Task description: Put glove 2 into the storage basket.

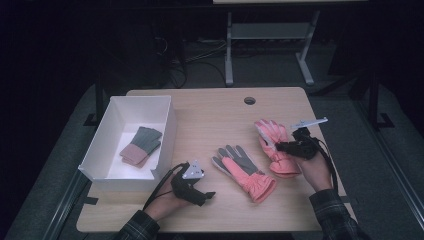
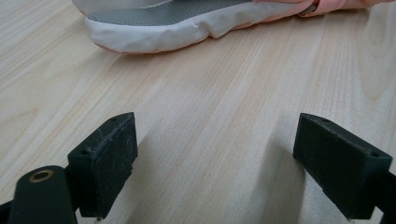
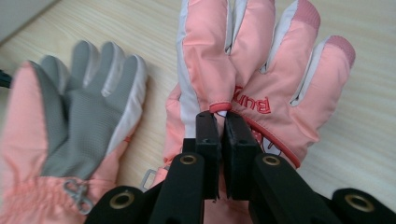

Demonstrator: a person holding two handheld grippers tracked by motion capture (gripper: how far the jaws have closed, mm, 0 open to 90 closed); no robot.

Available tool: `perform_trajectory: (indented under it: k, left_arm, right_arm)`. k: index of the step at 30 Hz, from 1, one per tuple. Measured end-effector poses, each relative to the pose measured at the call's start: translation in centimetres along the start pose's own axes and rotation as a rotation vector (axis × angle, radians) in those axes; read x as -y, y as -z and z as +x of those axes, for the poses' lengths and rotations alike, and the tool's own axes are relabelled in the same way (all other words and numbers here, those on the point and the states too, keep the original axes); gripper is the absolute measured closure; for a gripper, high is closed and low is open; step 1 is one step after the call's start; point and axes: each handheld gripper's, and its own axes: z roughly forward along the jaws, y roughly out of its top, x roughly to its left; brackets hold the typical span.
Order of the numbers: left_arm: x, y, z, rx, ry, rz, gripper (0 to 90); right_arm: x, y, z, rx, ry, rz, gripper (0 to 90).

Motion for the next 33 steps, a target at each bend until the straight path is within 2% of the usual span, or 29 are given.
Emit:
perform_trajectory:
  k: [4, 9, 14, 16, 17, 20, 24, 30, 33]
  left_arm:
    - [0.0, 0.0, 0.0, 0.002, -0.001, -0.001, 12.8]
    - [-0.1, -0.1, 0.0, 0.002, -0.006, 0.000, 12.8]
    - [-0.1, 0.0, 0.0, 0.002, -0.005, 0.002, 12.8]
    - [-0.1, 0.0, 0.1, 0.001, -0.013, 0.009, 12.8]
    - [-0.1, 0.0, 0.0, 0.002, -0.007, 0.004, 12.8]
    - [-0.1, 0.0, 0.0, 0.001, -0.007, 0.003, 12.8]
    - [-0.1, -0.1, 0.0, 0.004, 0.002, 0.002, 12.8]
    - [-0.1, 0.0, 0.0, 0.004, 0.000, 0.005, 12.8]
    - [-0.1, -0.1, 0.0, 0.003, -0.005, 0.002, 12.8]
  right_arm:
    - [-0.4, 1.3, -0.2, -0.027, 0.032, -0.010, 85.9]
    - [-1.0, 2.9, 0.0, -0.083, 0.071, -0.021, 85.9]
    - [-1.9, 3.9, 1.4, -0.138, 0.115, -0.014, 85.9]
    - [-2.3, 4.0, 2.4, -0.165, 0.140, -0.007, 85.9]
    - [-2.5, 4.0, 2.9, -0.178, 0.164, -0.006, 85.9]
    - [-2.9, 3.8, 4.2, -0.211, 0.194, 0.005, 85.9]
    - [-3.4, 3.3, 6.7, -0.249, 0.245, 0.042, 85.8]
    - [-3.6, 2.2, 8.7, -0.283, 0.291, 0.072, 85.8]
    - [-3.5, 1.2, 9.1, -0.290, 0.300, 0.099, 85.7]
